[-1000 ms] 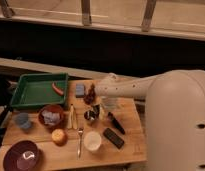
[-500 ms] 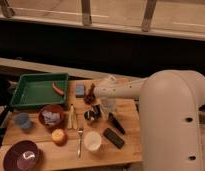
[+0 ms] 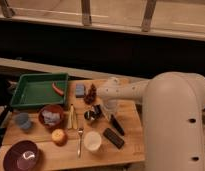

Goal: Wipe table surface with brush

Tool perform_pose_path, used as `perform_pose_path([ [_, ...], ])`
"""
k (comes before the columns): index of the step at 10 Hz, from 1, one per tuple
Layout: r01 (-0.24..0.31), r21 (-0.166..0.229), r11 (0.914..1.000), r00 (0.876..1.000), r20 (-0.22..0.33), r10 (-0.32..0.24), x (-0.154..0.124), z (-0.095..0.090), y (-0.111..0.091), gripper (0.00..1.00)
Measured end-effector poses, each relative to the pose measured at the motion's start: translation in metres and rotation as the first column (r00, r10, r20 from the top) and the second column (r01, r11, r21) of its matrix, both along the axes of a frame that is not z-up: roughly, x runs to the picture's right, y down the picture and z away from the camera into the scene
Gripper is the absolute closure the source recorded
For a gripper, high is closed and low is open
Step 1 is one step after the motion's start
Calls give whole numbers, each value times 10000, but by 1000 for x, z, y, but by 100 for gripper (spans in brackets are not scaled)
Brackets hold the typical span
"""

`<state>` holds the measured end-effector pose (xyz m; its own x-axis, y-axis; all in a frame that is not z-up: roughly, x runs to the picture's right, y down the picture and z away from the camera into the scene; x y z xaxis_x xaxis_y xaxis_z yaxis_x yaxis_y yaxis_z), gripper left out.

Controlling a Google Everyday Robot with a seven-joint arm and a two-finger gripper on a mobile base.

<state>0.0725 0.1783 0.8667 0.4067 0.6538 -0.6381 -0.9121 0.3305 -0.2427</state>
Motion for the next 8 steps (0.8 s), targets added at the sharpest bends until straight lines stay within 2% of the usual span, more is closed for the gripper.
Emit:
perform_pose_path([
  [2, -138, -91, 9999, 9998, 116, 139, -2, -5, 8, 100],
  [4, -161, -44, 9999, 9999, 0, 161, 1, -10, 6, 100],
  [8, 5, 207, 9998, 9954, -956, 15, 35, -20, -13, 100],
])
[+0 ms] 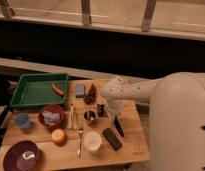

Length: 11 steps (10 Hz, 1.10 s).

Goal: Wipe table surface with brush

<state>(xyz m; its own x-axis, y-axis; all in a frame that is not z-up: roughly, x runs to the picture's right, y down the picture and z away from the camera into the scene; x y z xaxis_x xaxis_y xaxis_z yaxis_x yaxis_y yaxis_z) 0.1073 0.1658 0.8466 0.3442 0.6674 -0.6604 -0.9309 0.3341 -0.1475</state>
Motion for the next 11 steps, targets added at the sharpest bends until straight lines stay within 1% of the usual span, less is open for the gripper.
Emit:
perform_pose_path([
  [2, -27, 117, 9999, 9991, -420, 32, 14, 4, -14, 100],
  [4, -215, 177, 9996, 9966, -797, 228, 27, 16, -28, 100],
  [5, -246, 197, 9995, 9968, -753, 260, 25, 25, -35, 100],
  [6, -280, 211, 9994, 9978, -588, 292, 16, 32, -40, 100],
  [7, -279, 254, 9993, 9992, -276, 286, -2, 37, -44, 100],
  [8, -221, 307, 9993, 9998, -23, 222, -16, 37, -46, 100],
  [9, -123, 346, 9993, 9996, 242, 114, -32, 33, -47, 100],
  [10, 21, 347, 9994, 9980, 630, -43, -53, 23, -43, 100],
  [11, 127, 276, 9995, 9973, 720, -147, -62, 14, -37, 100],
])
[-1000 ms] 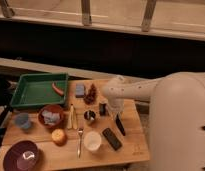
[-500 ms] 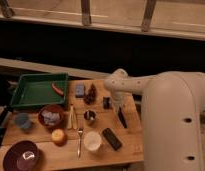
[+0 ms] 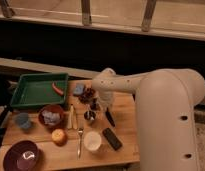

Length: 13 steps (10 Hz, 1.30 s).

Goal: Wipe table surface with brush

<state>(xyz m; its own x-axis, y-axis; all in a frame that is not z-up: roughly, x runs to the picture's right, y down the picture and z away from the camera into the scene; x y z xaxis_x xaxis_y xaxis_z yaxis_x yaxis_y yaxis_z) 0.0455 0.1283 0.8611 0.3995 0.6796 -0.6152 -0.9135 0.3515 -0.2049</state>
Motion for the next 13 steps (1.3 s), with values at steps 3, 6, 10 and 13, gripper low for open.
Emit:
perform_pose_path([
  [3, 69, -446, 9990, 9998, -202, -78, 9, -13, 15, 100],
  [6, -56, -816, 9966, 9964, -850, -13, 65, -21, 26, 100],
  [10, 29, -771, 9970, 9944, -1047, -110, 90, -6, 12, 100],
  [13, 351, -661, 9972, 9979, -521, -386, 55, 8, -3, 100],
])
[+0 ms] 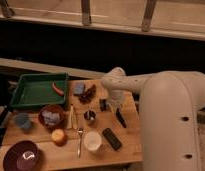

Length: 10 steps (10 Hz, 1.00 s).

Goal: Wipe table surface with brush

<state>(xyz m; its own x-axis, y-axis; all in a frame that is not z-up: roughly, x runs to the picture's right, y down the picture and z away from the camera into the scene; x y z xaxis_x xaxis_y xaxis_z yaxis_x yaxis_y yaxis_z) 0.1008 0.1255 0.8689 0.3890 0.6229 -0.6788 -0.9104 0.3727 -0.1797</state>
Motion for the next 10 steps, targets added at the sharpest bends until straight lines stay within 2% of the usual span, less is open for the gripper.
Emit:
perform_pose_path([
  [2, 247, -92, 9997, 9991, 359, -244, -37, 3, -5, 100],
  [4, 498, -374, 9981, 9977, 477, -480, -59, -2, 0, 100],
  [5, 564, -514, 9971, 9975, 446, -541, -61, -6, 4, 100],
  [8, 700, -963, 9929, 9975, 62, -698, -38, -18, 19, 100],
  [10, 643, -1179, 9909, 9970, -357, -689, 3, -28, 33, 100],
])
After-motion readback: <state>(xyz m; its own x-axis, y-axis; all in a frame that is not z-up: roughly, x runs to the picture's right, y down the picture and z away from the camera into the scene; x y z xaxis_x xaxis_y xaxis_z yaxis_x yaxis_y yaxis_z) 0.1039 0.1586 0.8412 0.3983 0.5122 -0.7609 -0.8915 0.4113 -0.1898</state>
